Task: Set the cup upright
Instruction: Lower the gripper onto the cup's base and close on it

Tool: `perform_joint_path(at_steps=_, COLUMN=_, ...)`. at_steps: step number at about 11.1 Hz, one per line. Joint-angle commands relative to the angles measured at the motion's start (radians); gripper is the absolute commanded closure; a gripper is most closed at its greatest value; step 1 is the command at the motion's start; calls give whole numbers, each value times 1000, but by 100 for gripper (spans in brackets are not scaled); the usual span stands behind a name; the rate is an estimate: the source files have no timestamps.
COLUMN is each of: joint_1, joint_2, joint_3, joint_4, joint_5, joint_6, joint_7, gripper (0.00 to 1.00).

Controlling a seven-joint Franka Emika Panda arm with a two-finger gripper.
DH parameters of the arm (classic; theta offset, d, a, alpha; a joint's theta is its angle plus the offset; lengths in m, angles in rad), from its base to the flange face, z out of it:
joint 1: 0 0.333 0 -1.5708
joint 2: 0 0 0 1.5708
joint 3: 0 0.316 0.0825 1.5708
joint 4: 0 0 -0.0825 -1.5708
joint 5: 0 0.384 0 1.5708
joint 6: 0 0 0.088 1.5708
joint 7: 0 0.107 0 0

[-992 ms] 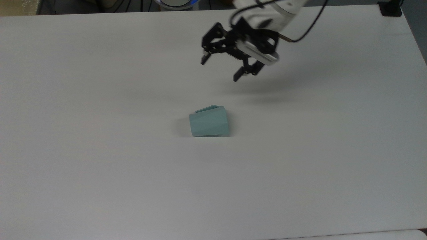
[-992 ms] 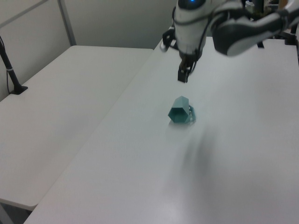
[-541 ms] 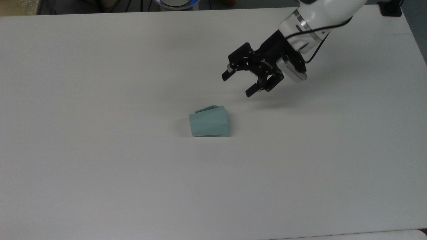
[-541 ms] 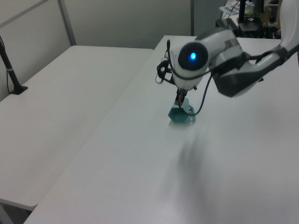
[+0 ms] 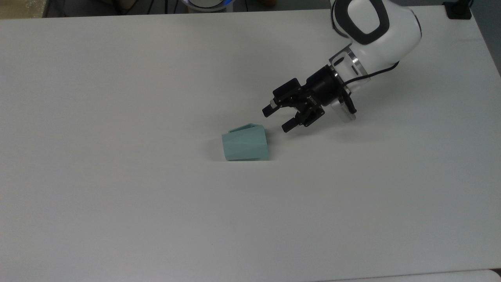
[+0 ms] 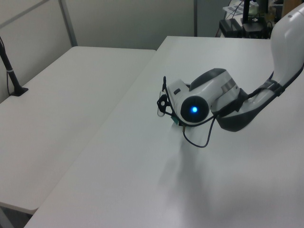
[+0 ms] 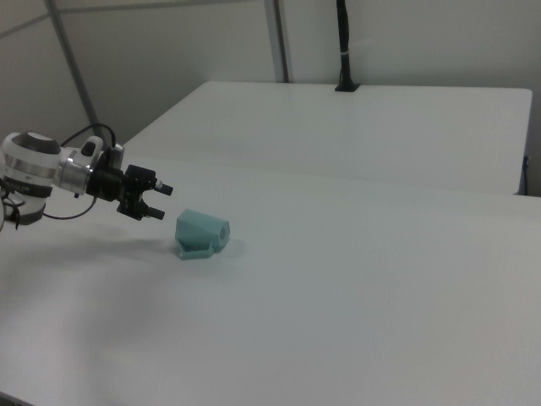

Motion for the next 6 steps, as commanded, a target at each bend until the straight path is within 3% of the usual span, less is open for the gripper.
perform_joint_path(at_steps=1, joint_1=-28, joint_2=36, joint_3=8, joint_4=7, joint_5=-56, joint_6=12, joint_7=15, gripper=0)
perform_joint_path(at_steps=4, joint_1=-62, joint_2=53, joint_3=8, joint_4=-22, joint_5=-109, joint_6=49, joint_7=13, gripper=3)
perform_joint_path(at_steps=6, joint_1=-77, joint_2=65, joint_3=6, joint_4=-32, joint_5=-126, joint_6=67, joint_7=13, gripper=14)
